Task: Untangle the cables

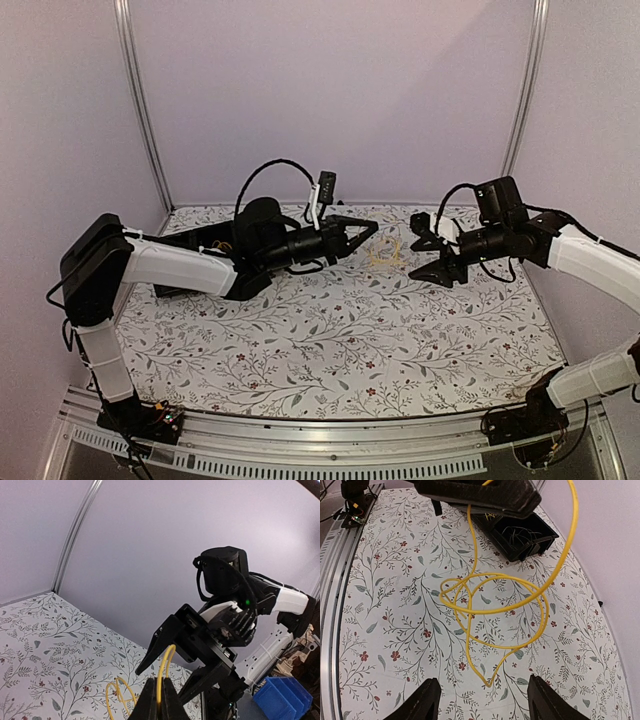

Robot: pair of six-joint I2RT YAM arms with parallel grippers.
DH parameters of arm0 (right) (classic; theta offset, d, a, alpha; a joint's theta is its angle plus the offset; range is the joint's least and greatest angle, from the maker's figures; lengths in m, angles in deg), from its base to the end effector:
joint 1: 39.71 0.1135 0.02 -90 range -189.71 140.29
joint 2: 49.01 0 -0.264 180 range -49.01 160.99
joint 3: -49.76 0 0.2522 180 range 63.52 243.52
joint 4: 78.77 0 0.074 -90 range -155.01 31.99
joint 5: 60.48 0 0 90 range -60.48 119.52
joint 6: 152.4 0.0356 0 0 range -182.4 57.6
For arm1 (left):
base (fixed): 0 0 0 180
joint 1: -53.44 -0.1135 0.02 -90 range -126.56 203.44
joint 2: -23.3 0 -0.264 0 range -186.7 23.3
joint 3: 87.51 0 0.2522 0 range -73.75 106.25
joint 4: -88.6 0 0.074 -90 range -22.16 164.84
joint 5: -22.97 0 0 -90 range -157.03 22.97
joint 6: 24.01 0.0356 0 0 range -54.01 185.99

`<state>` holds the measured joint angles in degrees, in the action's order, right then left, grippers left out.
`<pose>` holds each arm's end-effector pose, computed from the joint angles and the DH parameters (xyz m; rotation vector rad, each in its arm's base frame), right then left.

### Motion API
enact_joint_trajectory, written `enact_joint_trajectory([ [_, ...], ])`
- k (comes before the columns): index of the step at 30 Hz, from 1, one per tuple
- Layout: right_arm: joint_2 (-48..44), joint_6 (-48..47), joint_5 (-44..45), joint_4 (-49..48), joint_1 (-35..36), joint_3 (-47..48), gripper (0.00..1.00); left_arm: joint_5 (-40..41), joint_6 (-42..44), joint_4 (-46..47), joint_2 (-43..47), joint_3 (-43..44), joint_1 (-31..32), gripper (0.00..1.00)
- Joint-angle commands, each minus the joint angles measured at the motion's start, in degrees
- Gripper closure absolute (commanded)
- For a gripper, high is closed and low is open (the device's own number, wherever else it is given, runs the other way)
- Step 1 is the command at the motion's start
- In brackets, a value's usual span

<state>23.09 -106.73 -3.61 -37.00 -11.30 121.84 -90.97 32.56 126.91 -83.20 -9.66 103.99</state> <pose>0.2269 0.1448 0.2955 -1.5328 1.5900 0.5093 0.2566 -0.3345 0.2636 0.6153 1.4739 -1.4717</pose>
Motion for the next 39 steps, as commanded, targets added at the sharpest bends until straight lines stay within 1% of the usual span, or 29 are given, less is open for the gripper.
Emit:
enact_joint_trajectory([
  [1,1.1,0.0,4.5,-5.1,1.1,1.0,0.37,-1.6,-1.8,2.2,1.0,0.2,-0.6,1.00],
  [6,2.8,-0.2,2.8,-4.6,2.1,1.5,0.43,-1.7,-2.2,2.1,1.0,0.2,-0.6,1.00],
  [11,4.4,-1.0,2.1,-3.6,3.5,1.2,0.54,-2.1,-2.2,1.6,1.0,0.7,-0.6,1.00],
  [12,4.6,-0.9,2.1,-3.7,3.5,1.2,0.58,-2.2,-2.2,1.5,1.0,0.7,-0.5,1.00],
  [13,4.9,-0.5,2.1,-3.8,3.6,1.3,0.66,-2.2,-2.2,1.4,1.0,0.8,-0.6,1.00],
  [15,4.9,0.4,2.6,-4.0,3.6,1.8,0.87,-2.2,-1.9,0.8,1.1,0.9,-0.6,1.00],
  [16,4.7,1.0,3.1,-4.2,3.5,2.1,0.96,-2.0,-1.4,0.4,1.4,0.8,-0.6,1.00],
  [17,4.4,1.5,3.9,-4.3,3.5,2.3,1.00,-1.5,-0.5,-0.7,1.8,0.7,-0.6,1.00],
  [20,2.0,2.9,4.0,-3.8,1.8,2.7,1.00,2.8,3.7,-6.3,4.8,-1.1,-0.8,1.00],
  [24,-1.2,2.8,0.8,-0.3,-4.4,3.9,1.00,12.4,8.5,-13.1,11.6,-6.7,-2.4,1.00],
  [26,-2.1,1.9,0.7,1.9,-6.7,4.3,1.00,16.3,8.7,-14.3,15.6,-10.6,-4.0,1.00],
  [30,-3.0,0.5,0.6,3.9,-10.0,3.6,1.00,19.9,8.3,-15.4,23.3,-18.1,-7.4,1.00],
  [33,-2.8,1.1,-0.2,3.9,-12.2,3.2,1.00,23.5,9.3,-18.9,29.3,-21.9,-9.1,1.00],
  [39,-0.6,6.0,-8.2,3.2,-19.5,5.4,1.00,33.0,10.9,-26.5,40.7,-27.8,-12.2,1.00],
])
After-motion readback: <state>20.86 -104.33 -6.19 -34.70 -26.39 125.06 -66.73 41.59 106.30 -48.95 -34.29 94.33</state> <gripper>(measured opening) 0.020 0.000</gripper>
